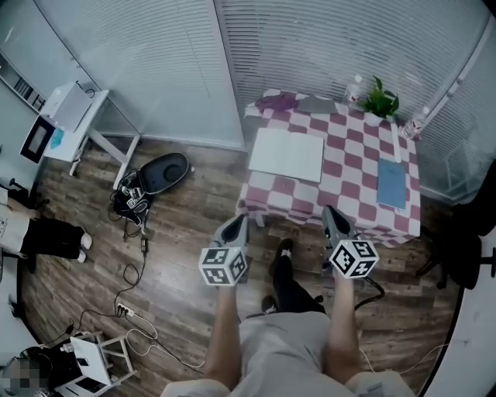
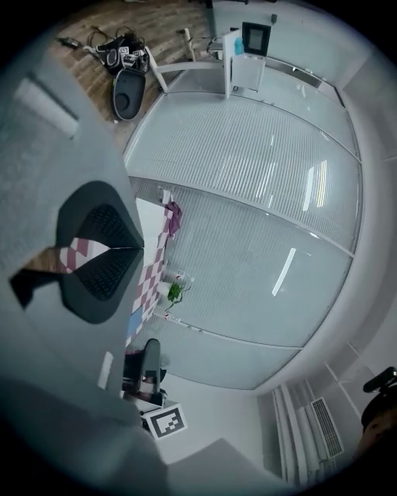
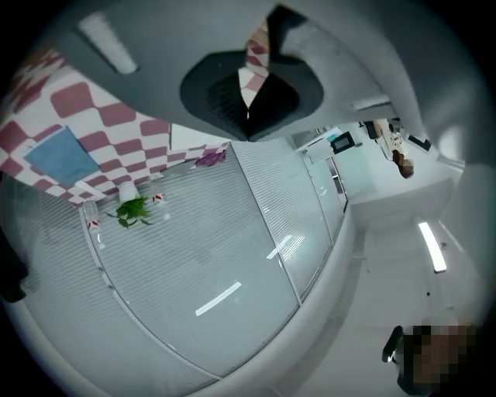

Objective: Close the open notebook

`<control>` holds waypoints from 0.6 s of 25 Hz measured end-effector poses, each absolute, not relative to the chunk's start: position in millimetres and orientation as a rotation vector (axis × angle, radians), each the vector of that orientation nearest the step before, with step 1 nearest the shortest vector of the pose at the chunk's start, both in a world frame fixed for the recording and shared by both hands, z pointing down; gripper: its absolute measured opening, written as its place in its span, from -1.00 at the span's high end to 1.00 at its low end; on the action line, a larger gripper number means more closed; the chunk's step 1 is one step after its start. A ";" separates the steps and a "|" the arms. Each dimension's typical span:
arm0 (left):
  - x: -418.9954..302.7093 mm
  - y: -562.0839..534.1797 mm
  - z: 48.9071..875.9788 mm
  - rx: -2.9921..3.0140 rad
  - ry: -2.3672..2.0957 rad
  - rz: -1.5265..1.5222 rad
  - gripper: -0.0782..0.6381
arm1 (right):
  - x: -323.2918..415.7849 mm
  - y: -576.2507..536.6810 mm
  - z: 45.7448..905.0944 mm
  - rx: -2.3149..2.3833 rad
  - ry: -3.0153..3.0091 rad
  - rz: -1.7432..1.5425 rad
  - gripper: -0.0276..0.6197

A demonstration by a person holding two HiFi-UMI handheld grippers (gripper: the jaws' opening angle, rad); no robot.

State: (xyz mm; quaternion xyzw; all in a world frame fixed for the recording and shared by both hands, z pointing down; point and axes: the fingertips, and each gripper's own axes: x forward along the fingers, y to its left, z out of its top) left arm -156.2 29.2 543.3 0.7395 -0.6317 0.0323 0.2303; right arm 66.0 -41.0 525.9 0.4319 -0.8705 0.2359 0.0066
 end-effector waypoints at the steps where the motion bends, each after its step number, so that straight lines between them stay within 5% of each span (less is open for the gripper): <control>1: -162.0 11.3 542.9 2.036 -1.740 0.094 0.76 | 61.6 -62.0 524.5 1.345 -2.732 0.722 0.91; 15: -193.2 -178.2 604.1 1.979 -1.673 0.222 0.76 | 6.0 -260.4 596.3 1.047 -2.625 0.640 0.91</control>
